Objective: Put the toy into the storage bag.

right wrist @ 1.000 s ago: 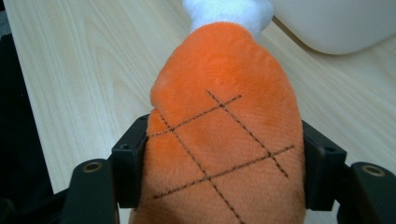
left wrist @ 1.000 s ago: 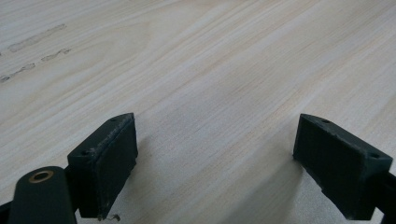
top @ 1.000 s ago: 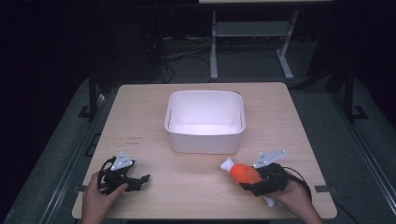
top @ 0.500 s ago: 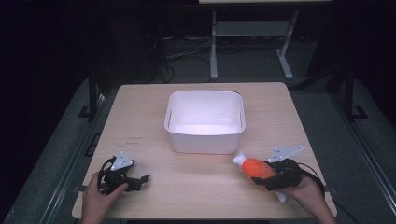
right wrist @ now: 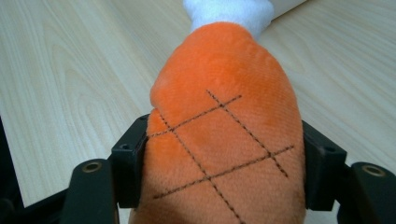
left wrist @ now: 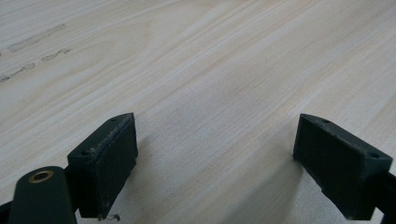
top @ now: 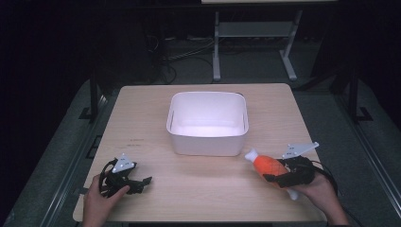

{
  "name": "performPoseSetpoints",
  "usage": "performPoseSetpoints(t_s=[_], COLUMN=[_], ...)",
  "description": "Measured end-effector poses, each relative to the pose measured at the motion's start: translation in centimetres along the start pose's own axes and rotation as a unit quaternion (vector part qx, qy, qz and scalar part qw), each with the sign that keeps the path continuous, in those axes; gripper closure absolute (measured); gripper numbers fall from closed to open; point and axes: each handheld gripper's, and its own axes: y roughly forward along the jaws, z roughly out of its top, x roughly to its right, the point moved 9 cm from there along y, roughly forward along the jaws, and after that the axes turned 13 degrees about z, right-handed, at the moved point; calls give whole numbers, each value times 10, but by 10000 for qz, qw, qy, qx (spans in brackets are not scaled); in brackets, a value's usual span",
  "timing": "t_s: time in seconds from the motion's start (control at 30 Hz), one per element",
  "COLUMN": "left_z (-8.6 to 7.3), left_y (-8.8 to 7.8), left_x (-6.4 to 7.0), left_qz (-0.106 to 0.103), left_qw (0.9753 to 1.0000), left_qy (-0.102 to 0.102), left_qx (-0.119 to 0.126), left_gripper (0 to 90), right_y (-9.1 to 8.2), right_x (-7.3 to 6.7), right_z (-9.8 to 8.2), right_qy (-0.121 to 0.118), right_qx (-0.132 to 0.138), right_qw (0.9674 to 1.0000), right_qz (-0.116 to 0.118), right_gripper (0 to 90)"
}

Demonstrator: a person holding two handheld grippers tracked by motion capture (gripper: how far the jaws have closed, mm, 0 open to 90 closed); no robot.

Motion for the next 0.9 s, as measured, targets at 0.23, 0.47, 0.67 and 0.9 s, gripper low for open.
performPoseSetpoints(t_s=[0.23,0.47,0.67,0.9], left_z=[0,0,0,0], left_y=[0,0,0,0], left_x=[0,0,0,0], left_qz=[0,2,-1,-3], left_qw=[10000,10000,10000,10000], left_qy=[0,21,23,9], left_qx=[-1,-10,-11,-7], left_gripper=[130,129,129,129], right_y=[-9,-17,-24,-31], right_x=[10,16,20,23], right_z=[2,7,16,26], right_qy=[57,-9,-55,-125], right_qx=[92,162,300,352], right_qw=[9999,9999,9995,9992], right_qz=[13,32,96,130], right_gripper=[321,321,319,318])
